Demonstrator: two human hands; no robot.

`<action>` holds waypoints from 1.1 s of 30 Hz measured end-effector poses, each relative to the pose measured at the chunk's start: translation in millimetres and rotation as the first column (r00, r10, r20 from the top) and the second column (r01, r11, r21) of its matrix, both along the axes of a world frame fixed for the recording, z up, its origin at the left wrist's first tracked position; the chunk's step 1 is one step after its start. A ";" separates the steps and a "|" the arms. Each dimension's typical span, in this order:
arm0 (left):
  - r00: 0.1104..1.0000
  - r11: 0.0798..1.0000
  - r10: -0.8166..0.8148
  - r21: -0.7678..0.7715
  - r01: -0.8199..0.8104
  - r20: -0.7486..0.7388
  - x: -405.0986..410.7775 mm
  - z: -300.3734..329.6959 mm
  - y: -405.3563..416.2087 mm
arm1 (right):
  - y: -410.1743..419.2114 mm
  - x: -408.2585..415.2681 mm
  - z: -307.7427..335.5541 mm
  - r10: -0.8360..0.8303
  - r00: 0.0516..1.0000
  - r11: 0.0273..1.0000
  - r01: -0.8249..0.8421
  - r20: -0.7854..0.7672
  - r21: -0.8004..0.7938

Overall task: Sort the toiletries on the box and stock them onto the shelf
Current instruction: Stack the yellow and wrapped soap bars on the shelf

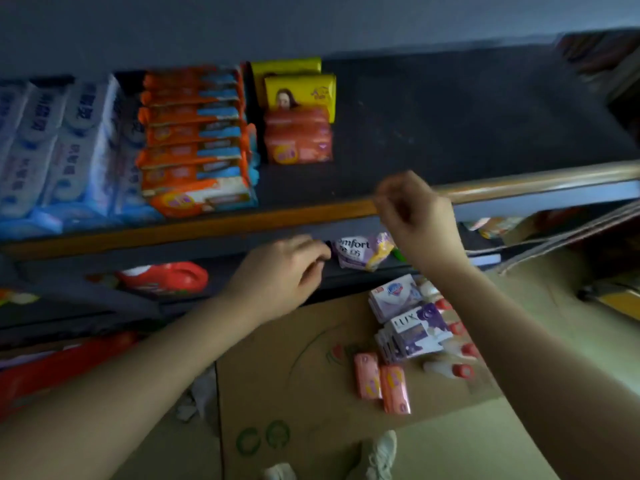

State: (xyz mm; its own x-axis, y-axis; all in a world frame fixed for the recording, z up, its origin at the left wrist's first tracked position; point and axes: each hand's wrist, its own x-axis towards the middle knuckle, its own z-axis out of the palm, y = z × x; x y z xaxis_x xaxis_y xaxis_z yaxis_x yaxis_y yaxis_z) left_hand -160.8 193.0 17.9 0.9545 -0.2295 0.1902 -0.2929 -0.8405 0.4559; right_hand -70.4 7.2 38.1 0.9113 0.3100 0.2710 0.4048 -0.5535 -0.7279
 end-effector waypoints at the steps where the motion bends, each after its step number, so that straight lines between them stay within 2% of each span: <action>1: 0.995 1.000 -0.004 -0.012 0.003 -0.102 -9.7 -14.3 -12.4 | -16.9 -15.5 -11.6 0.029 0.999 0.999 -0.030 -0.028 -0.043; 4: 0.890 0.997 -0.036 0.043 0.062 -0.455 -39.1 -70.0 -54.8 | -60.6 -55.5 -52.5 0.086 0.987 0.983 -0.106 -0.133 -0.152; 6: 0.787 0.996 -0.018 0.057 0.068 -0.617 -56.2 -108.0 -85.2 | -88.4 -77.6 -82.7 0.124 0.969 0.947 -0.179 -0.214 -0.265; 8: 0.678 0.996 0.061 0.089 0.006 -0.733 -70.3 -144.3 -113.9 | -115.4 -98.1 -113.6 0.112 0.935 0.902 -0.239 -0.338 -0.361; 11: 0.523 0.969 0.209 0.105 -0.221 -0.826 -84.6 -195.2 -151.9 | -150.3 -122.9 -154.1 0.035 0.884 0.872 -0.254 -0.466 -0.418; 14: 0.395 0.862 0.373 0.155 -0.483 -0.840 -88.6 -233.4 -180.1 | -177.7 -137.5 -185.4 -0.055 0.834 0.865 -0.235 -0.550 -0.443; 18: 0.349 0.697 0.511 0.141 -0.703 -0.785 -89.4 -266.7 -197.9 | -201.7 -147.0 -225.7 -0.126 0.730 0.788 -0.337 -0.672 -0.514; 20: 0.335 0.663 0.539 0.144 -0.734 -0.773 -90.1 -277.3 -198.8 | -203.0 -152.5 -243.7 -0.136 0.702 0.777 -0.362 -0.699 -0.515; 22: 0.318 0.662 0.560 0.182 -0.727 -0.765 -89.3 -282.5 -194.9 | -194.9 -159.0 -257.0 -0.158 0.631 0.832 -0.329 -0.759 -0.447; 24: 0.317 0.688 0.562 0.218 -0.693 -0.764 -88.7 -282.2 -186.6 | -180.8 -165.4 -268.3 -0.184 0.542 0.909 -0.223 -0.820 -0.351; 27: 0.388 0.800 0.467 0.193 -0.568 -0.795 -95.8 -275.5 -164.4 | -158.7 -172.5 -282.1 -0.234 0.533 0.928 -0.127 -0.813 -0.350; 29: 0.397 0.804 0.354 0.059 -0.591 -0.847 -104.5 -266.0 -145.5 | -146.5 -174.3 -288.2 -0.280 0.532 0.920 -0.090 -0.799 -0.382; 31: 0.344 0.690 0.232 -0.095 -0.718 -0.910 -113.1 -251.6 -127.4 | -135.5 -174.4 -292.6 -0.317 0.530 0.907 -0.071 -0.786 -0.414; 33: 0.271 0.485 0.064 -0.207 -0.850 -0.960 -118.2 -232.4 -115.5 | -126.5 -172.4 -295.6 -0.357 0.511 0.905 -0.016 -0.782 -0.425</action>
